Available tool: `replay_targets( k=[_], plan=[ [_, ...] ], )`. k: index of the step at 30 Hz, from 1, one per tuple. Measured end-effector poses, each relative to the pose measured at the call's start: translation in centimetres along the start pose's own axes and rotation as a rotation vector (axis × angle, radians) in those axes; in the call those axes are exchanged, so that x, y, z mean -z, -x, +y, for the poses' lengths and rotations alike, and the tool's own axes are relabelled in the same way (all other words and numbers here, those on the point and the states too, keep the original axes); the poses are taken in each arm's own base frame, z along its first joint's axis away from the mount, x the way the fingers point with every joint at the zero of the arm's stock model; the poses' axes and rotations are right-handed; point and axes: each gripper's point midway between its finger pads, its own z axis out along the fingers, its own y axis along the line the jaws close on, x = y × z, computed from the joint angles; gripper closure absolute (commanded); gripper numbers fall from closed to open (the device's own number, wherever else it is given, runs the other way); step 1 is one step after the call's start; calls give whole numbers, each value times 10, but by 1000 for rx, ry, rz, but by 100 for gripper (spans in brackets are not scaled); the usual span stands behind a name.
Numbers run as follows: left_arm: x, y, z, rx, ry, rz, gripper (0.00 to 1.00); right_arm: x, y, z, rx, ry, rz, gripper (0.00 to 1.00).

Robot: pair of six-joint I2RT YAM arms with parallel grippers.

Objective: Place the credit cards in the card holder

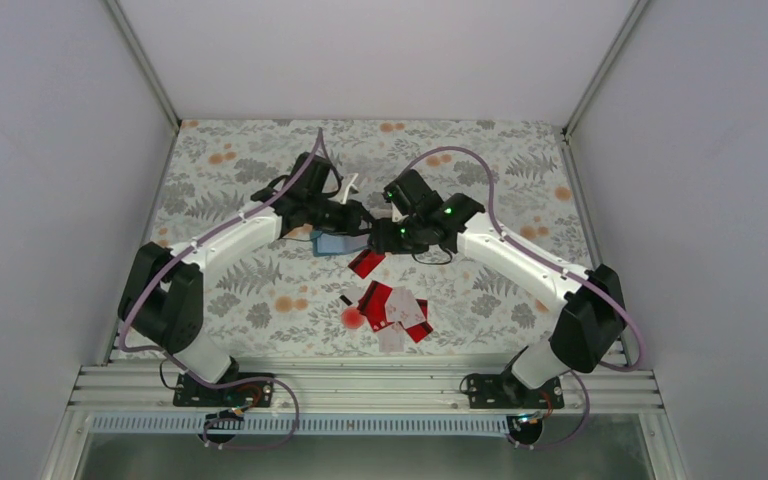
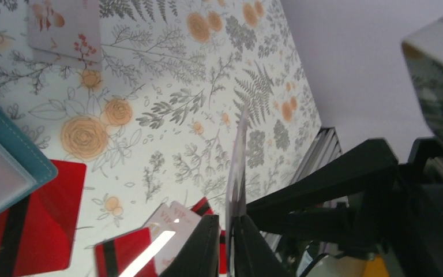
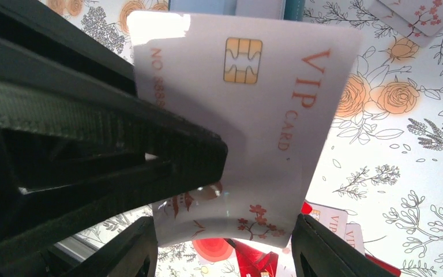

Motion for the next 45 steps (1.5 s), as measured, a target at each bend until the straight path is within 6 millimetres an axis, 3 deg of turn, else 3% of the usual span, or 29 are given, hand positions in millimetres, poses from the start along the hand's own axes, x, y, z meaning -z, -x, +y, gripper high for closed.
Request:
replay_targets(
  k=[3, 4, 6, 9, 13, 18, 19, 22, 28, 36, 41, 45],
  plan=[
    [0, 1, -2, 0, -5, -1, 98, 0, 1, 0, 3, 1, -2, 29],
    [0, 1, -4, -2, -9, -1, 98, 0, 1, 0, 4, 0, -3, 16],
    [0, 3, -5, -6, -6, -6, 98, 1, 1, 0, 4, 0, -7, 3],
    [2, 7, -8, -11, -5, -12, 98, 9, 6, 0, -2, 14, -31, 1],
    [11, 25, -28, -63, -30, -42, 98, 40, 29, -3, -34, 105, -121, 1],
    [31, 49, -77, -170, -139, -77, 98, 98, 61, -18, -69, 298, -290, 8],
    [36, 53, -89, -191, -171, -80, 98, 109, 65, -18, -63, 345, -317, 16],
    [51, 64, -123, -261, -262, -88, 98, 135, 71, -4, -13, 487, -365, 33],
    [80, 74, -174, -384, -393, -110, 98, 182, 79, 20, 88, 714, -432, 57],
    [95, 71, -197, -429, -468, -98, 98, 230, 79, 48, 217, 879, -470, 69],
    [106, 68, -210, -463, -508, -96, 98, 241, 75, 57, 257, 928, -459, 79],
    [113, 68, -219, -483, -529, -100, 98, 250, 74, 62, 290, 955, -455, 80]
  ],
)
